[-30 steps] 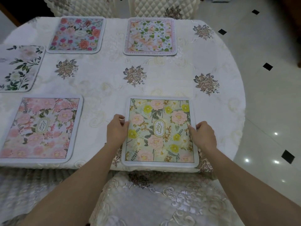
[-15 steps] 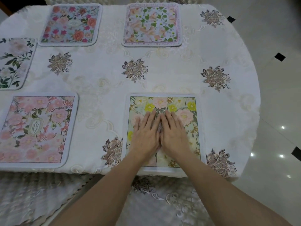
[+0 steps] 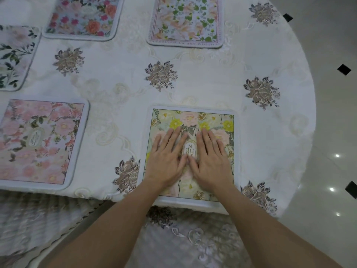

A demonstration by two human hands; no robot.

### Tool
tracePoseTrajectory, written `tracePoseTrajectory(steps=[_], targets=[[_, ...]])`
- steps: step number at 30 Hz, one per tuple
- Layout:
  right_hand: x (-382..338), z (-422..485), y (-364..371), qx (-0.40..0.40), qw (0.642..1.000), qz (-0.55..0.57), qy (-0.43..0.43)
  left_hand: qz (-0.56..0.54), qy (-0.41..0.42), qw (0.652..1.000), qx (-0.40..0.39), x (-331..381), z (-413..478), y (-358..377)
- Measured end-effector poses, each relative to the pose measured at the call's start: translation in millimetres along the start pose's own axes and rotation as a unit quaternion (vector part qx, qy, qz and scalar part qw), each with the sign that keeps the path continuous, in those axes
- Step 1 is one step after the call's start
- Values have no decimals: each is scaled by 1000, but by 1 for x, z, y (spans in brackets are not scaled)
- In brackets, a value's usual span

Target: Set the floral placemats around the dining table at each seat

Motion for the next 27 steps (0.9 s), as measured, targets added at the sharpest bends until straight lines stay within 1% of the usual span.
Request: tracePoseTrajectory(steps=[2, 6, 8, 13, 16, 21, 23, 25, 27], targets=[[10, -2, -1, 8, 1000, -1, 6, -2, -18, 1000, 1, -5, -3, -1], [20, -4, -2, -4, 1000, -11, -8, -9, -87, 996, 12, -14, -12, -2], [19, -3, -3, -7, 1000, -7, -13, -16, -105, 994, 9, -18, -15, -1], [27, -4, -3, -13, 1000, -6, 3, -28, -132, 991, 12, -19, -17, 1], [29, -6, -6, -1, 1000, -4, -4, -33, -128, 991, 13, -18, -17, -1], [29, -7, -9, -15, 1000, 3, 1, -47, -126, 990, -32, -19, -16, -8], [28, -5, -14, -33, 999, -8, 3, -67, -142, 986, -48, -16, -14, -19], [25, 3, -26, -52, 998, -42, -14, -91, -167, 981, -30, -12, -15, -41], [22, 16, -43, -54, 995, -66, -43, -81, -184, 980, 3, -9, -18, -63]])
Point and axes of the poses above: each hand's wrist, its own z-axis towards the middle knuckle, its own y-axis out of the palm, x = y × z, the point moved 3 cm from there along z, towards the middle knuckle
